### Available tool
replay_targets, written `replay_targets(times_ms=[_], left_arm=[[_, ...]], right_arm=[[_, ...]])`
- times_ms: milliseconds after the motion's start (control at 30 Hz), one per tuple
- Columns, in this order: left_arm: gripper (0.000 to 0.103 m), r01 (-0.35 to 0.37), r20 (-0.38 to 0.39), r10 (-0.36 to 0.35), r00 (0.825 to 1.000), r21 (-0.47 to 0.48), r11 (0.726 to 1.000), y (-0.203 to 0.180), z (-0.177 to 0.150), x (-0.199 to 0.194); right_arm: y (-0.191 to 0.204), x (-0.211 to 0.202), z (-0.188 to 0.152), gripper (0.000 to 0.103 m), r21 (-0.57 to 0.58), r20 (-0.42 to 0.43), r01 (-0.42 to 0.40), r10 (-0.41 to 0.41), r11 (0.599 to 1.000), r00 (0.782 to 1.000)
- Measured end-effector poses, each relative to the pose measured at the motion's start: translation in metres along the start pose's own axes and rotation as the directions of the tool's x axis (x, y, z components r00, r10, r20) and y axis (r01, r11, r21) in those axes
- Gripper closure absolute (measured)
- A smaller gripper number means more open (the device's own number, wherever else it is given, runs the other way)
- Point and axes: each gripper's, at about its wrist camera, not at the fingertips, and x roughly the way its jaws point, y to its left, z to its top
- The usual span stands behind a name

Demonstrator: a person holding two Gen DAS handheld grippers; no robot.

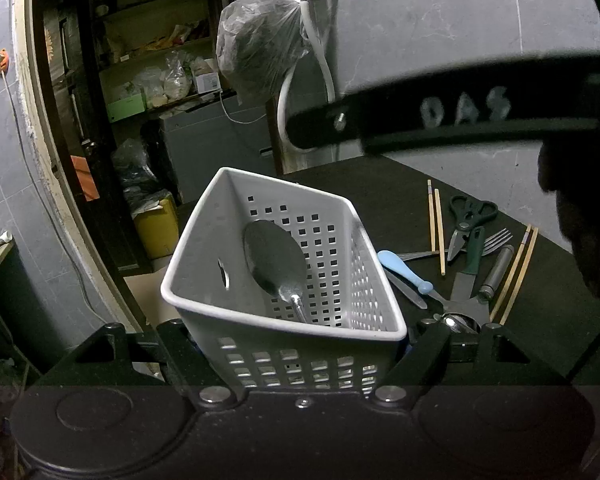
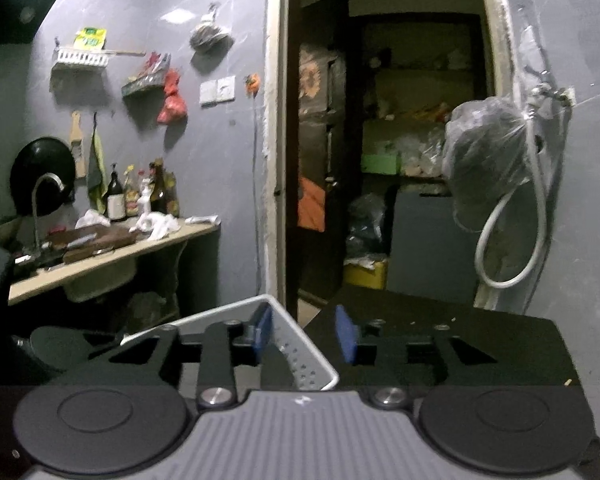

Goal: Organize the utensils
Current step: 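Lift the spoons with the right gripper and lower them into the caddy, then move the right gripper back to the utensils and grasp a metal spoon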

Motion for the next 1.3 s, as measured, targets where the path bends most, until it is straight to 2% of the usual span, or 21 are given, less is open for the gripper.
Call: replay_targets(times_ms=[100, 133, 167, 300, 467, 567, 667, 767, 1000, 1200, 1300], left_arm=[[0.024, 0.000, 0.000, 0.000, 1.000, 0.000, 1.000, 0.000, 0.000, 0.000], [0.024, 0.001, 0.000, -0.001, 1.000, -0.001, 1.000, 0.000, 0.000, 0.000], [0.024, 0.001, -0.001, -0.001, 1.000, -0.002, 1.000, 0.000, 0.000, 0.000], [0.024, -0.009, -0.003, 0.009, 1.000, -0.008, 1.000, 0.000, -0.001, 0.000], [0.024, -0.020, -0.007, 0.020, 1.000, -0.016, 1.000, 0.000, 0.000, 0.000], [0.024, -0.020, -0.009, 0.020, 1.000, -0.017, 1.000, -0.002, 0.001, 0.001], [0.024, -0.019, -0.009, 0.019, 1.000, -0.017, 1.000, -0.002, 0.002, 0.001], [0.024, -0.019, -0.009, 0.019, 1.000, -0.018, 1.000, -0.002, 0.001, 0.000], [0.024, -0.019, -0.010, 0.018, 1.000, -0.018, 1.000, -0.002, 0.001, 0.000], [0.024, -0.021, -0.011, 0.021, 1.000, -0.020, 1.000, -0.002, 0.001, 0.000], [0.024, -0.019, -0.010, 0.019, 1.000, -0.019, 1.000, -0.002, 0.001, 0.000]], right_arm=[[-0.010, -0.004, 0.003, 0.029, 0.016, 0.015, 0.045, -0.045, 0.999, 0.999], [-0.015, -0.005, 0.003, 0.016, 0.020, 0.019, 0.070, -0.070, 0.997, 0.997], [-0.019, -0.006, 0.003, 0.007, 0.022, 0.021, 0.092, -0.092, 0.996, 0.996], [-0.040, -0.001, -0.001, 0.001, 0.035, -0.015, 0.174, -0.174, 0.984, 0.985], [-0.066, 0.013, -0.014, 0.000, 0.059, -0.121, 0.241, -0.233, 0.969, 0.965], [-0.081, 0.030, -0.025, 0.000, 0.092, -0.221, 0.227, -0.203, 0.969, 0.954], [-0.092, 0.053, -0.040, 0.000, 0.088, -0.329, 0.186, -0.147, 0.979, 0.933], [-0.096, 0.073, -0.050, 0.000, 0.066, -0.395, 0.146, -0.108, 0.987, 0.912], [-0.108, 0.116, -0.061, 0.000, 0.077, -0.461, 0.082, -0.037, 0.994, 0.887], [-0.133, 0.153, -0.066, 0.001, 0.185, -0.511, 0.097, 0.011, 0.978, 0.860], [-0.145, 0.164, -0.071, 0.009, 0.251, -0.530, 0.117, 0.035, 0.961, 0.847]])
